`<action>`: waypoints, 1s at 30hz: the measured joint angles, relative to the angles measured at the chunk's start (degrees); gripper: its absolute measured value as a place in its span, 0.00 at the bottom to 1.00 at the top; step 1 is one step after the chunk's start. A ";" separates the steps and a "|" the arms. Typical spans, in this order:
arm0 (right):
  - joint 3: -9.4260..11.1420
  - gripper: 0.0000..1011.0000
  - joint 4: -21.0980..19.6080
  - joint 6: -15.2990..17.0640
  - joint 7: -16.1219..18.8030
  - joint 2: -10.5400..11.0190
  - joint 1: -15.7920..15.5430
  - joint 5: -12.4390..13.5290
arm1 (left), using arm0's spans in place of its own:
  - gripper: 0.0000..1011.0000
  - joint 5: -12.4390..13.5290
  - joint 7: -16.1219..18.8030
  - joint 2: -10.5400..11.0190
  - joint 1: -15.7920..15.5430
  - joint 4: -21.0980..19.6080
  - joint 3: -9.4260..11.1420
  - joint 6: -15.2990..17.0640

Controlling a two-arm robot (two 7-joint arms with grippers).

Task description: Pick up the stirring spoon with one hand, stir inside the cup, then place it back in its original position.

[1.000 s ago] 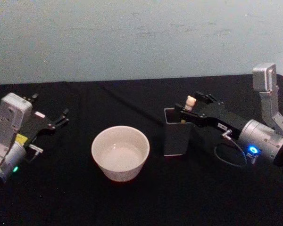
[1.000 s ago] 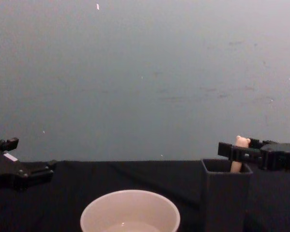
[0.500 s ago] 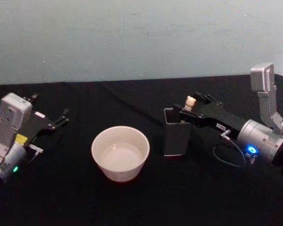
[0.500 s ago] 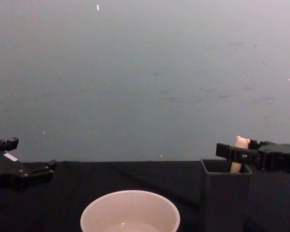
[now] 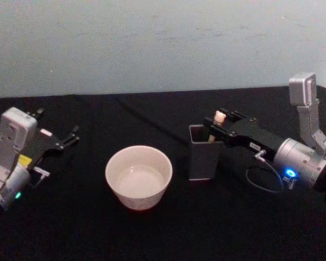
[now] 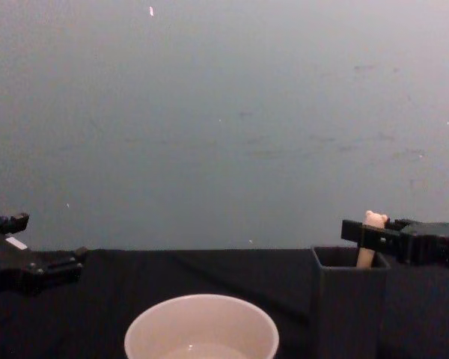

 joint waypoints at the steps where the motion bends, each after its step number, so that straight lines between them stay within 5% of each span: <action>1: 0.00 0.60 -0.01 0.00 0.00 0.00 0.00 0.00 | 0.99 0.00 0.00 0.00 0.00 0.00 0.00 0.00; 12: 0.00 0.23 -0.02 -0.01 -0.01 0.00 0.00 0.00 | 0.99 0.00 0.00 0.00 0.00 0.00 0.00 0.00; 30: 0.14 0.21 -2.63 -0.23 1.60 0.77 0.63 0.86 | 0.99 0.00 0.00 0.00 0.00 0.00 0.00 0.00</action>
